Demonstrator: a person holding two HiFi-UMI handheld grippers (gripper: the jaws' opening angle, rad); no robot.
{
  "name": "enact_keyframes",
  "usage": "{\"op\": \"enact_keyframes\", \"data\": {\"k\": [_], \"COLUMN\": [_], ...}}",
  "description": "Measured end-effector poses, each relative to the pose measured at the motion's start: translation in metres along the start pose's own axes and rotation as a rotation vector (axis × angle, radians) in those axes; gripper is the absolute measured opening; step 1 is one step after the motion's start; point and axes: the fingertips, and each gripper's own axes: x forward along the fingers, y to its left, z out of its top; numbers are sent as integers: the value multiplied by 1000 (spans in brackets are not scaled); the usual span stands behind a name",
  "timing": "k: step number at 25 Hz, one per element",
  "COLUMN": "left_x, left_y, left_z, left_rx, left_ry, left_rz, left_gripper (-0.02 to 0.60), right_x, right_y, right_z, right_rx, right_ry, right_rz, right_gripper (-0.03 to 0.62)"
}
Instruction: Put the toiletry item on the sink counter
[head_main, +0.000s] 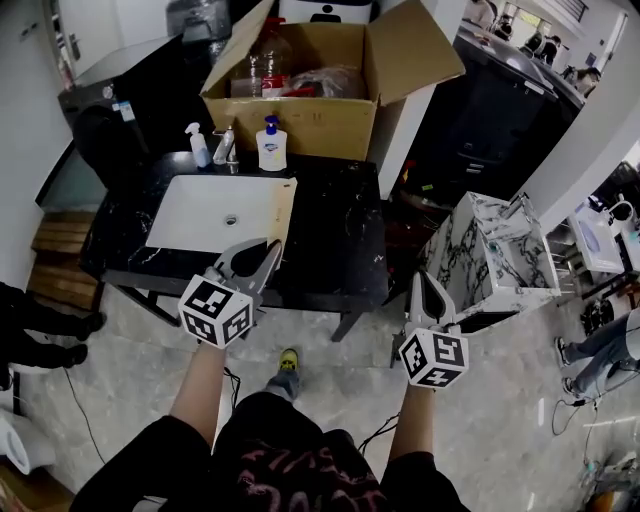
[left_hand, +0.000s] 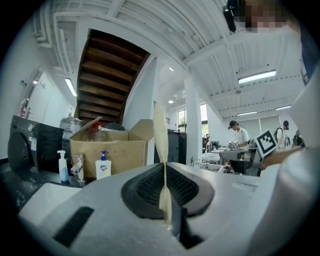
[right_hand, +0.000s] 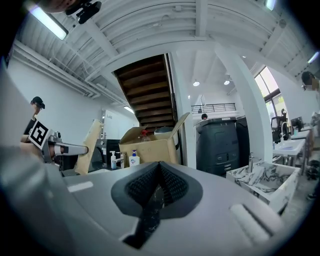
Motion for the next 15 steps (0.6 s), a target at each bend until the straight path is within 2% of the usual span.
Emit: {"op": "enact_keyframes", "data": {"k": [15], "left_x": [127], "left_y": [75], "left_z": [-5], "left_rx": [-42], "left_ry": [55], "left_rz": [-67], "left_gripper": [11], "right_x": [130], "right_y": [-40], "right_z": [7], "right_rx": [-6], "right_ry": [38], "right_rz": [-43], "right_gripper": [11]}}
